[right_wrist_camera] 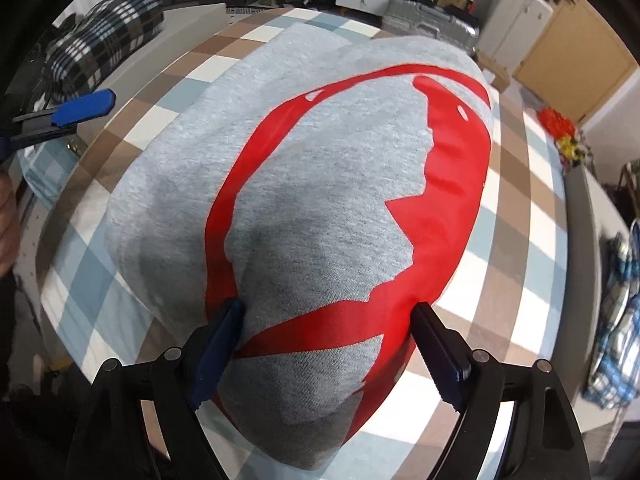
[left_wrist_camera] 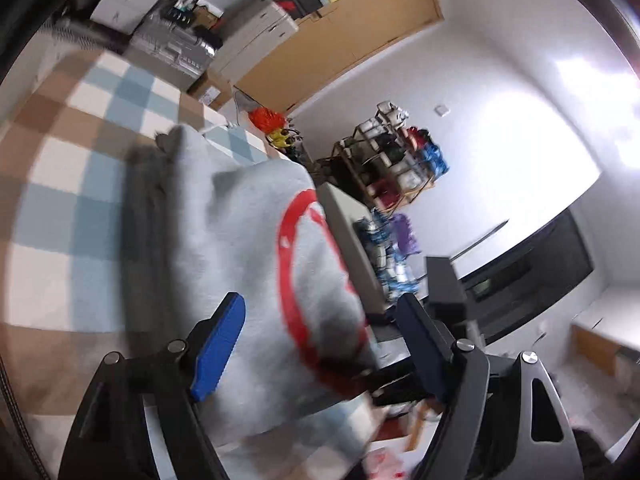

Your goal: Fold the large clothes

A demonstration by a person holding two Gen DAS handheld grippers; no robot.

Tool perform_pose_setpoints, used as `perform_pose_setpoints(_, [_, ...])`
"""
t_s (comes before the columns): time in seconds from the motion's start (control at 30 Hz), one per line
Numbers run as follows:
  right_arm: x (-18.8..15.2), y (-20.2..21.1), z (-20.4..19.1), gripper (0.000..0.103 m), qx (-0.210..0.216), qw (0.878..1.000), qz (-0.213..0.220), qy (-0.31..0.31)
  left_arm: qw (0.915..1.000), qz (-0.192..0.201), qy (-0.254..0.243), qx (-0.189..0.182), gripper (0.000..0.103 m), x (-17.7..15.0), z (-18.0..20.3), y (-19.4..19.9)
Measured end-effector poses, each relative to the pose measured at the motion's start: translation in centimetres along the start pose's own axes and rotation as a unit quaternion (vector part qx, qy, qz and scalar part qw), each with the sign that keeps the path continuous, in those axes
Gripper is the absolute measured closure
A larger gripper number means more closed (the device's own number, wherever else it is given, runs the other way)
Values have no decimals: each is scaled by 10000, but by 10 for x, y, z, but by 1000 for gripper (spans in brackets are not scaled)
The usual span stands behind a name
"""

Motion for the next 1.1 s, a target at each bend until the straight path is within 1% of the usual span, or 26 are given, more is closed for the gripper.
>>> perform_pose_setpoints(0.03, [-1, 0, 1, 17, 62, 10000, -32, -68, 9998, -188, 41, -73, 29, -2, -1, -13])
perform_pose_setpoints(0.07, [-1, 0, 3, 17, 133, 9998, -62, -133, 9994, -303, 1, 158, 29, -5, -9, -28])
perform_pose_setpoints(0.1, [-2, 1, 5, 17, 215, 9996, -101, -183, 9985, -393, -20, 379, 29, -8, -23, -32])
perform_pose_setpoints(0.13, [-2, 2, 6, 17, 294, 9992, -134, -222, 9966, -579, 55, 588, 29, -12, -38, -48])
perform_pose_setpoints(0.17, [-2, 4, 9, 17, 415, 9986, -165, -281, 9938, -784, 241, 757, 31, -16, -54, -61])
perform_pose_setpoints(0.2, [-2, 8, 15, 17, 662, 9968, -219, -402, 9931, -841, 314, 753, 34, -18, -63, -65])
perform_pose_setpoints(0.23, [-2, 13, 21, 19, 870, 9945, -271, -513, 9953, -680, 251, 649, 35, -18, -65, -63])
perform_pose_setpoints(0.27, [0, 21, 30, 19, 985, 9928, -266, -636, 9959, -631, 124, 629, 35, -18, -63, -61])
perform_pose_setpoints(0.3, [5, 31, 39, 19, 968, 9924, -158, -745, 9958, -648, 58, 645, 35, -18, -63, -61])
perform_pose_setpoints(0.37, [26, 59, 61, 19, 728, 9935, 219, -844, 9965, -635, 140, 529, 35, -17, -65, -59])
perform_pose_setpoints(0.4, [46, 74, 72, 19, 589, 9943, 420, -789, 9966, -636, 181, 489, 35, -16, -66, -58])
perform_pose_setpoints(0.43, [61, 81, 77, 18, 566, 9939, 580, -750, 9966, -642, 187, 475, 35, -15, -66, -57])
perform_pose_setpoints(0.47, [79, 86, 80, 16, 580, 9932, 724, -707, 9966, -642, 176, 481, 35, -15, -65, -55])
perform_pose_setpoints(0.5, [105, 83, 79, 15, 665, 9932, 768, -568, 9966, -636, 160, 500, 35, -17, -66, -55])
perform_pose_setpoints(0.53, [121, 76, 78, 15, 695, 9941, 716, -426, 9965, -620, 99, 558, 35, -19, -64, -56])
perform_pose_setpoints(0.57, [139, 65, 75, 15, 588, 9961, 614, -243, 9962, -604, 18, 621, 35, -24, -60, -58])
perform_pose_setpoints(0.6, [162, 46, 72, 16, 338, 9984, 455, -5, 9958, -577, -81, 700, 35, -26, -58, -59])
perform_pose_setpoints(0.63, [176, 32, 68, 17, 240, 9990, 357, 116, 9955, -543, -149, 762, 35, -27, -56, -60])
perform_pose_setpoints(0.67, [186, 15, 64, 23, 209, 9993, 236, 218, 9952, -514, -191, 805, 35, -27, -56, -61])
perform_pose_setpoints(0.7, [199, -13, 60, 30, 178, 9994, -37, 288, 9951, -500, -214, 827, 35, -27, -57, -61])
perform_pose_setpoints(0.73, [203, -33, 61, 53, 186, 9991, -263, 266, 9950, -488, -237, 842, 35, -28, -56, -60])
perform_pose_setpoints(0.77, [200, -53, 62, 75, 234, 9981, -522, 229, 9950, -483, -244, 840, 35, -28, -57, -59])
perform_pose_setpoints(0.8, [200, -74, 64, 76, 246, 9967, -749, 175, 9950, -483, -251, 834, 35, -28, -57, -58])
perform_pose_setpoints(0.87, [199, -101, 66, 76, 188, 9954, -936, 87, 9951, -479, -261, 828, 35, -27, -56, -59])
perform_pose_setpoints(1.0, [203, -111, 71, 73, 336, 9959, -791, -289, 9952, -484, -207, 824, 35, -27, -53, -57])
perform_pose_setpoints(1.1, [197, -104, 78, 72, 549, 9948, -654, -548, 9952, -492, -170, 835, 35, -28, -51, -56])
Point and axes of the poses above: each gripper's, at about its wrist camera, not at the fingertips, and y roughly against the way its jaws point, z to its right, x to its top, the point moved 6 cm from there along -y, roughly the way its jaws point, and after that the axes turned 11 degrees about y, right-handed, at the moved point
